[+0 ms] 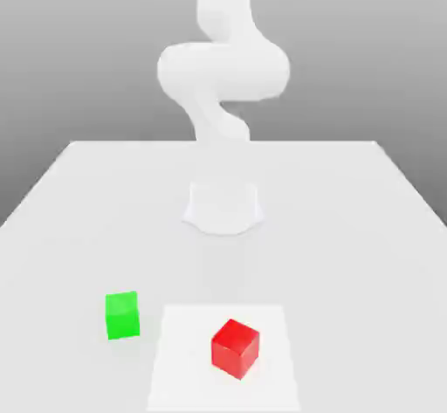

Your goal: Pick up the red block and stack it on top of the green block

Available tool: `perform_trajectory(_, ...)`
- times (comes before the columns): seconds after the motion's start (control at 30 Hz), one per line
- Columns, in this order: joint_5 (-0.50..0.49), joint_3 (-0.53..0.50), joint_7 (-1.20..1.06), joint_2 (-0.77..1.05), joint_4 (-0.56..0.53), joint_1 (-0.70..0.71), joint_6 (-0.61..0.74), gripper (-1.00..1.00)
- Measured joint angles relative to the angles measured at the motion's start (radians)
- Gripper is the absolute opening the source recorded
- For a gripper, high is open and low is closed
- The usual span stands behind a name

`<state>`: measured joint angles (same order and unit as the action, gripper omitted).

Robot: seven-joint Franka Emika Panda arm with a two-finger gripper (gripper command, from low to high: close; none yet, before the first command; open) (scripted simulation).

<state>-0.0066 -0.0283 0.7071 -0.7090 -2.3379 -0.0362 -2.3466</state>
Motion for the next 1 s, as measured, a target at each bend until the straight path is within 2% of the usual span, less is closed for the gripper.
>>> perform_trajectory(0.53, 0.029, -0.146, -0.648, 0.586, -0.243, -0.174, -0.299, 0.00)
perform_trajectory(0.7, 0.045, -0.138, -0.849, 0.768, -0.316, -0.179, -0.393, 0.00)
perform_trajectory(0.9, 0.127, -0.076, -0.943, 0.986, -0.300, -0.134, -0.566, 0.00)
perform_trajectory(0.93, 0.135, -0.066, -0.949, 1.005, -0.297, -0.127, -0.582, -1.00)
perform_trajectory(1.0, 0.135, -0.066, -0.949, 1.005, -0.297, -0.127, -0.582, -1.00)
